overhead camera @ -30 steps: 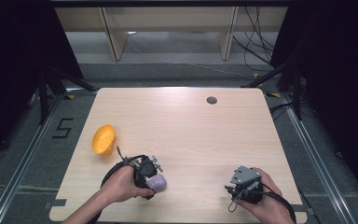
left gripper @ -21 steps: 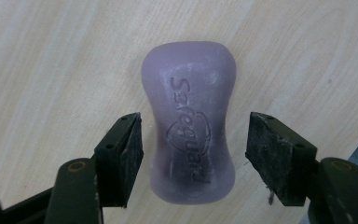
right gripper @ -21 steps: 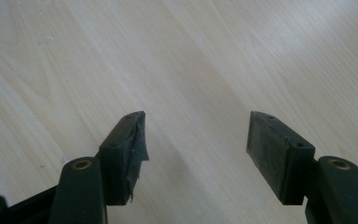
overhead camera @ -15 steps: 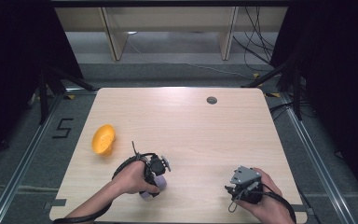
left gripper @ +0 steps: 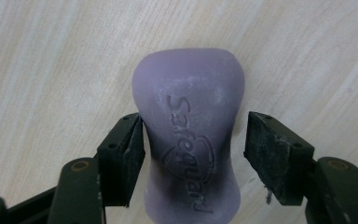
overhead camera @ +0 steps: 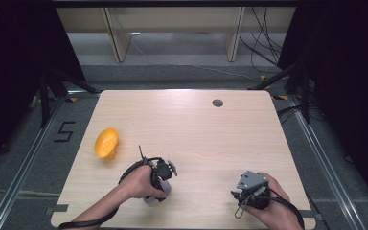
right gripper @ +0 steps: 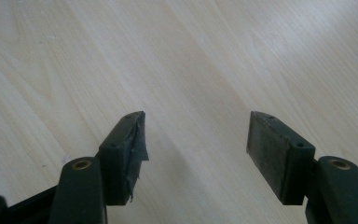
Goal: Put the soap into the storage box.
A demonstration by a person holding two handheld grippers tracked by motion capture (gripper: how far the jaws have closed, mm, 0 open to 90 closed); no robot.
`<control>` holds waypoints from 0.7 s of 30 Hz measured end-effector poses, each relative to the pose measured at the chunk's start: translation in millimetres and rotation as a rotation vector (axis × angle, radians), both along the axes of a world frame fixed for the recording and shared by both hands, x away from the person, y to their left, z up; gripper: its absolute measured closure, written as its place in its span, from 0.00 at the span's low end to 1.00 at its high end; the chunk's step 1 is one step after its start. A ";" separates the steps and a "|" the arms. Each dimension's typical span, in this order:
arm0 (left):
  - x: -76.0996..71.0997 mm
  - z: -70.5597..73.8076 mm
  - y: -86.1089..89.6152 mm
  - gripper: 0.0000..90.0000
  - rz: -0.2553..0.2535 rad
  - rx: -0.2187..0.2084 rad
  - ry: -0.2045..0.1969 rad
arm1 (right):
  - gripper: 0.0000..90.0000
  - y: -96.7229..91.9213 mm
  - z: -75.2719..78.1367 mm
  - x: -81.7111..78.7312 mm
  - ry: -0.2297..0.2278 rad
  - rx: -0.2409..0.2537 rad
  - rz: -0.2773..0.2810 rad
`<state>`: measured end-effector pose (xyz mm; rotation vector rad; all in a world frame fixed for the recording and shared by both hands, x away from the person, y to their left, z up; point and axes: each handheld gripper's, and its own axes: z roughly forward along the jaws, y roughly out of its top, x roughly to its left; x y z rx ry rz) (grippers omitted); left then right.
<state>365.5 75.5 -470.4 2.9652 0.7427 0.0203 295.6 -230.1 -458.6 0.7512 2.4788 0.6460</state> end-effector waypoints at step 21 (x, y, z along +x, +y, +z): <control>2.1 -8.8 2.1 0.54 0.052 0.011 0.009 | 0.42 0.0 0.0 -0.1 0.001 0.000 0.001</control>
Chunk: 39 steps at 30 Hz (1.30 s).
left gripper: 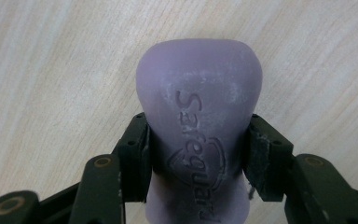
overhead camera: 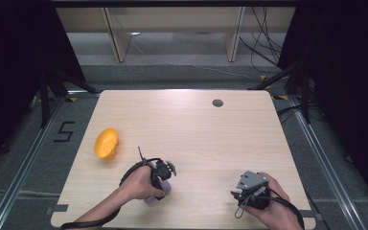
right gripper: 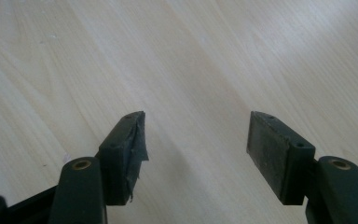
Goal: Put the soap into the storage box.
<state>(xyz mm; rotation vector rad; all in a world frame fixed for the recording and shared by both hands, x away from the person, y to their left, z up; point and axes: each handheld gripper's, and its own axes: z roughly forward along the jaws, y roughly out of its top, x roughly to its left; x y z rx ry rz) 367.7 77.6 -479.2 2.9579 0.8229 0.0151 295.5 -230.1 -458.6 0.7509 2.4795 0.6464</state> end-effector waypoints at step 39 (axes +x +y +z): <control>-1.2 15.7 10.1 0.54 0.180 -0.030 -0.006 | 0.42 -0.8 0.9 0.6 -0.006 0.003 0.001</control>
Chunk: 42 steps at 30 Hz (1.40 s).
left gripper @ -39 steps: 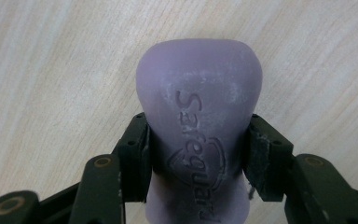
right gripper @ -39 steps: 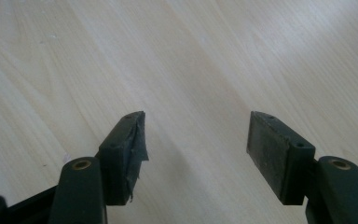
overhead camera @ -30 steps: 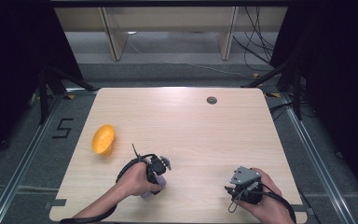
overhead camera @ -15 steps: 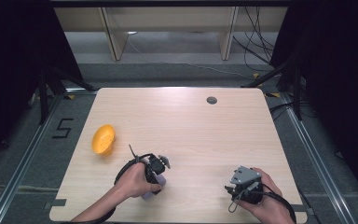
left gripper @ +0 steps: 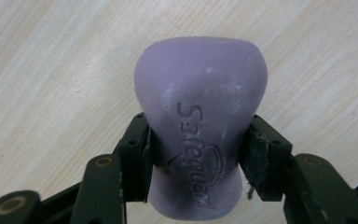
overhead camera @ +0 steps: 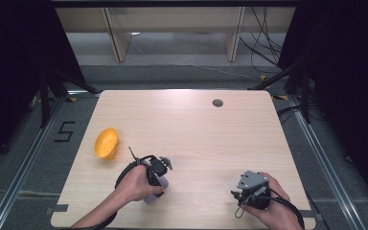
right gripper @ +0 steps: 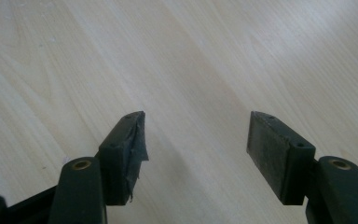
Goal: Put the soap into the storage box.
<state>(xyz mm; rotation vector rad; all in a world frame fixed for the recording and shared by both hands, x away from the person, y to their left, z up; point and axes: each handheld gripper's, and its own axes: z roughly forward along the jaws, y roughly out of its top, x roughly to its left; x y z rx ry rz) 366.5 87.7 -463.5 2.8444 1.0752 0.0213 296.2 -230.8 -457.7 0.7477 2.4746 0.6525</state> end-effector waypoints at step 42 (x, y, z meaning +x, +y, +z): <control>19.0 15.6 33.4 0.54 0.220 -0.037 -0.040 | 0.42 0.5 0.5 -1.2 0.000 0.010 -0.007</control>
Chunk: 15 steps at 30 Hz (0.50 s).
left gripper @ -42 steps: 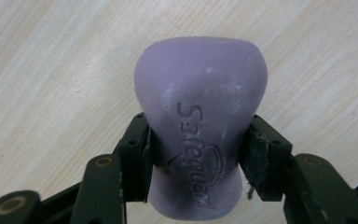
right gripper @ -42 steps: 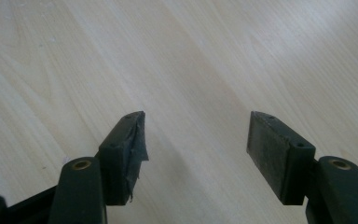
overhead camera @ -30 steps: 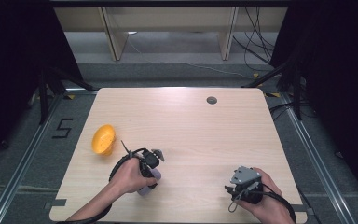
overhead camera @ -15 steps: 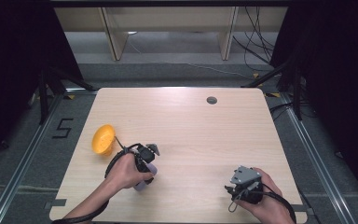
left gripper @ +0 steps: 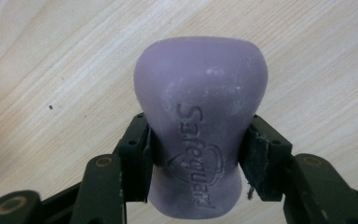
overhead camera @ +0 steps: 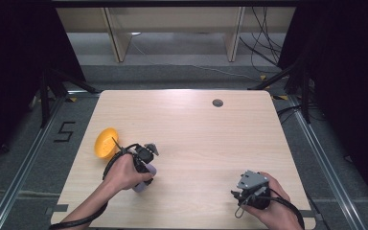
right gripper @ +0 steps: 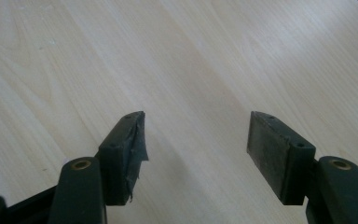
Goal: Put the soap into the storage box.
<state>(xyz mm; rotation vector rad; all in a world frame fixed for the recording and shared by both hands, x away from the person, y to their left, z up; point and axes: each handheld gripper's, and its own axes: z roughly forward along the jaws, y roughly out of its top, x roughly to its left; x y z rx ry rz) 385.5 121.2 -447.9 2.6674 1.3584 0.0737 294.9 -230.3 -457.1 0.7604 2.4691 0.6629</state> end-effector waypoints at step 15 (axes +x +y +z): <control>7.4 4.1 12.3 0.54 0.018 0.003 0.009 | 0.42 0.1 -0.8 0.2 -0.008 0.002 -0.001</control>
